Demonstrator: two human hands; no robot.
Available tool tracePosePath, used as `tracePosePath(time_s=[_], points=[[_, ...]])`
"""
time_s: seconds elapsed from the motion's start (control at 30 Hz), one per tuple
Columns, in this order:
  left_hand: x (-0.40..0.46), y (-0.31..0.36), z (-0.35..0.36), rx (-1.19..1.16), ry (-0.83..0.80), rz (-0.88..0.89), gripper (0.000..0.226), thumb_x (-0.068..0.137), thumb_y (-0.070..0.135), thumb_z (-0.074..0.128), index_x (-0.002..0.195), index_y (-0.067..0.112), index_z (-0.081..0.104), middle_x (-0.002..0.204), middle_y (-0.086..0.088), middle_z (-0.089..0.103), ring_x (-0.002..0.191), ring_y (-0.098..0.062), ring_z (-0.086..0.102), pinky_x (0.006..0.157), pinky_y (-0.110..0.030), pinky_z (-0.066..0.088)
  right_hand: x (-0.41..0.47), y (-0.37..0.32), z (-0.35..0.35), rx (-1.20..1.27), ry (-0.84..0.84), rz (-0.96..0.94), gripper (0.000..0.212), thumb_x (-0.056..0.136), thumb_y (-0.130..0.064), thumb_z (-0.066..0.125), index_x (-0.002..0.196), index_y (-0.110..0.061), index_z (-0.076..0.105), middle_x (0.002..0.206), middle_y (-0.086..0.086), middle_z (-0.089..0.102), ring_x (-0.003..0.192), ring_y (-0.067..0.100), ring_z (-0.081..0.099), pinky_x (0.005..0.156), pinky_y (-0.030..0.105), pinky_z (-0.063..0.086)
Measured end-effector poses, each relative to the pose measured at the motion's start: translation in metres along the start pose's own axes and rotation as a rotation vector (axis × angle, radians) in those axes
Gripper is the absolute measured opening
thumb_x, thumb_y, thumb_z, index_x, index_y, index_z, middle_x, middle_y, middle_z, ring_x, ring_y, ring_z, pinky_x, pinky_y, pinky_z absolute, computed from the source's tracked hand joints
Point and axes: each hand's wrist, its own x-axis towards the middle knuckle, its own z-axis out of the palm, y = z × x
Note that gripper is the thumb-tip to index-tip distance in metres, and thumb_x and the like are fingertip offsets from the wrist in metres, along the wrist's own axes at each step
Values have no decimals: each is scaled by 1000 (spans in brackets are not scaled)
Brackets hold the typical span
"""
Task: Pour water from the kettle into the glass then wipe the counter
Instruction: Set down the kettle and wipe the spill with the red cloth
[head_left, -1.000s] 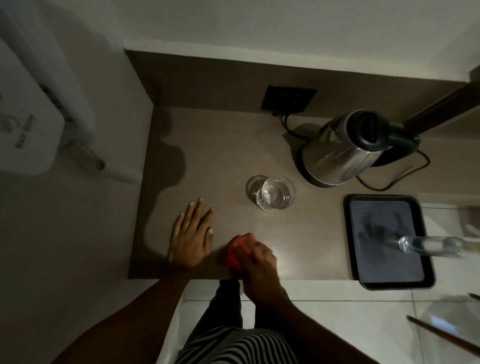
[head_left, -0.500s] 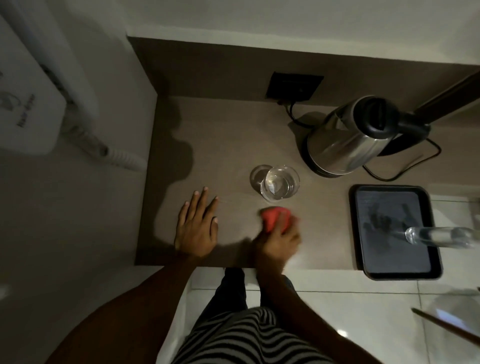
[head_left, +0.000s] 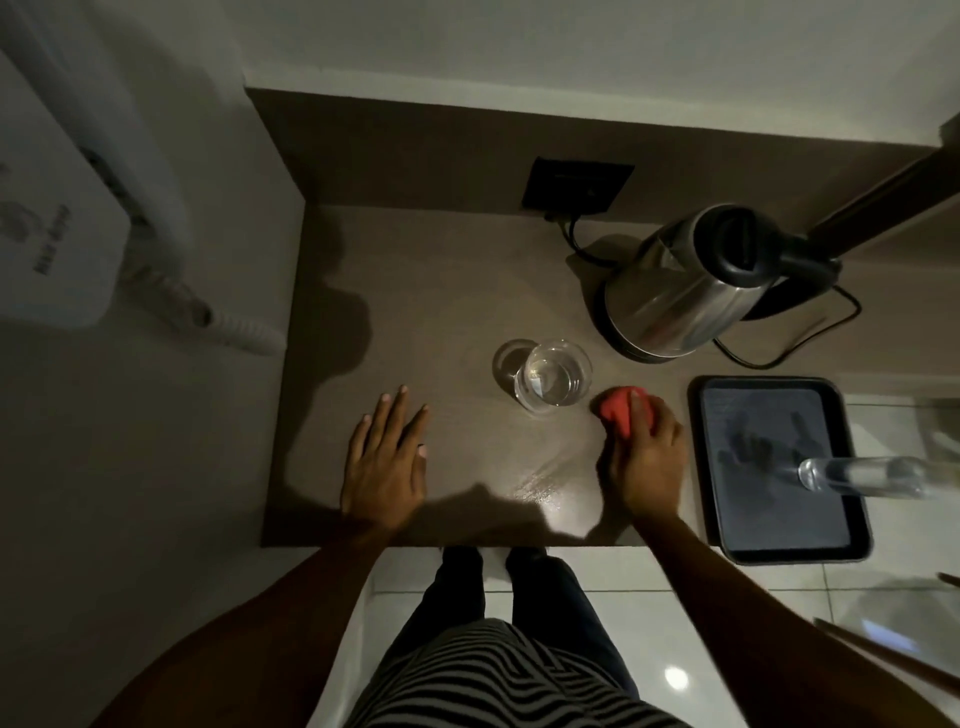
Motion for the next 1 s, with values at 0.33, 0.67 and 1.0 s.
tracePosePath(time_s=[0.33,0.67,1.0], points=[[0,0,1,-32,10,4,55,99,37,26,153,25,30,166,-3,19,154,-22,15,122,-42,12,-96,-81,27,55,-356,-483,81,67,-31,75,141,-24,45,136,20,56,110,43,59,83,50,53],[2,-1,4,-56,43,12,55,98,37,30,151,25,32,165,-4,22,153,-22,17,122,-39,9,7,19,-7,-53,-93,-16,80,75,-22,74,147,-17,39,151,22,36,124,50,39,98,62,35],[0,-1,2,-30,10,-18,54,100,37,30,153,27,25,167,-1,16,154,-19,12,123,-37,5,-124,-79,38,141,-399,-502,65,81,-24,44,146,-23,37,147,12,39,119,44,49,94,55,43]])
